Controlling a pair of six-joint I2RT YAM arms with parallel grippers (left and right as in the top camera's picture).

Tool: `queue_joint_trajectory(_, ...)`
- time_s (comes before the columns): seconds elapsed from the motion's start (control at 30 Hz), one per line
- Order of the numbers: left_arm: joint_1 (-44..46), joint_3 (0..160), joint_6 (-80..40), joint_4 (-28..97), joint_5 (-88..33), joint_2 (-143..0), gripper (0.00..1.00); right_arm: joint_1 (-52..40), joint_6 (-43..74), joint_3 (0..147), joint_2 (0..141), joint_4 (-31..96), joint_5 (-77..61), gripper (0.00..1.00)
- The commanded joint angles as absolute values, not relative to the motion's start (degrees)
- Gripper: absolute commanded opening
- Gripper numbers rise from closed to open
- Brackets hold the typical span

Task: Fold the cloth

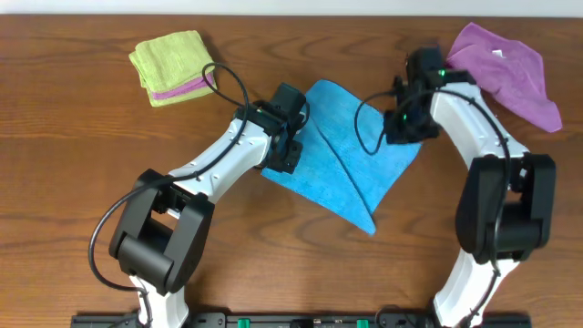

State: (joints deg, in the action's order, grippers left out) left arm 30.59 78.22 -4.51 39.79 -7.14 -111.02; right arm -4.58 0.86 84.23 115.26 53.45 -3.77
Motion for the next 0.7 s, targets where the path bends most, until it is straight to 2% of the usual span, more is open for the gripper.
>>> queue_joint_trajectory(0.0, 30.8, 77.8, -4.8, 39.7, -7.0, -111.9, 0.06, -4.6, 2.8, 79.3, 112.0, 51.5, -5.0, 0.02)
queue_joint_trajectory(0.67, 30.8, 72.0, -3.8, 35.6, -6.7, -112.2, 0.06, -4.6, 5.3, 75.9, 111.6, 50.1, -5.4, 0.02)
